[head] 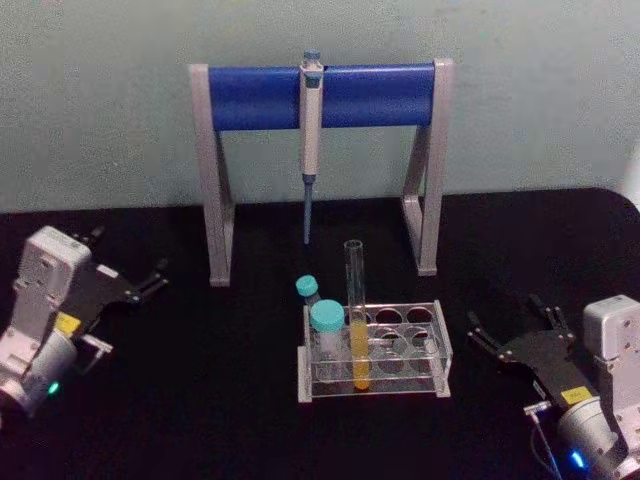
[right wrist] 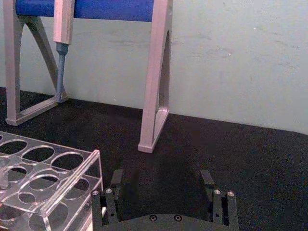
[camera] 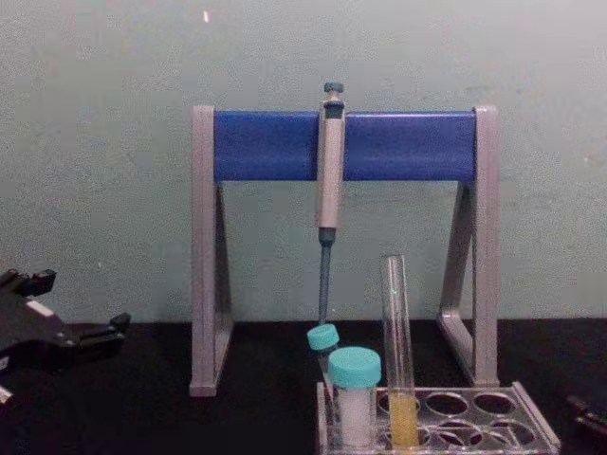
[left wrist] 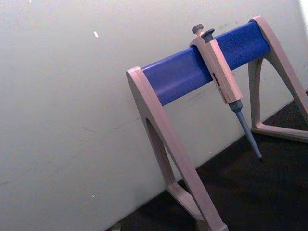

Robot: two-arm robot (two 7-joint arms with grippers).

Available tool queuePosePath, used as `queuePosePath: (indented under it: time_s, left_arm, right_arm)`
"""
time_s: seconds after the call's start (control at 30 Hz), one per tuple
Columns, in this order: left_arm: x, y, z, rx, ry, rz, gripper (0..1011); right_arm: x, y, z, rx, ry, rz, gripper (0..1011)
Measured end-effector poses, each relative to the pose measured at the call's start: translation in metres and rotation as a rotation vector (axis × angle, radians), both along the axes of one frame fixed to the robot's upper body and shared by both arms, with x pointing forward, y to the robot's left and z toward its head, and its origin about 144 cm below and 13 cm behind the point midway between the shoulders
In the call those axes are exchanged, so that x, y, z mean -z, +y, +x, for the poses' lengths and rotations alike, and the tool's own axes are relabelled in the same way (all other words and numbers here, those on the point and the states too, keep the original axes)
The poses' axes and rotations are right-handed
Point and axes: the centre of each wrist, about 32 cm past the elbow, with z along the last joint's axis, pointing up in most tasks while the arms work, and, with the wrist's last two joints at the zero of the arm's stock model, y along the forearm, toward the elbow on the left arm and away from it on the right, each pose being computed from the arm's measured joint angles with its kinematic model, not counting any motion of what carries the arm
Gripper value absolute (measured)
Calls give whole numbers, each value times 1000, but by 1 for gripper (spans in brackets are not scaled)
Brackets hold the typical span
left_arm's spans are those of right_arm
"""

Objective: Pick up the test tube from the test tube rack, shake it, then place it back into the test tube rack.

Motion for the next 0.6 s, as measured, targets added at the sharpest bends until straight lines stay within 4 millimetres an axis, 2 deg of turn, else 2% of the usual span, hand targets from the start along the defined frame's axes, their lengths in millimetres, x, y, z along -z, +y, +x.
queuePosePath:
  time_s: [0.6]
  left_arm:
    - [0, 0, 0, 0, 0, 0, 1001]
  right_arm:
    - [0, 0, 0, -1, -2, 0, 1000]
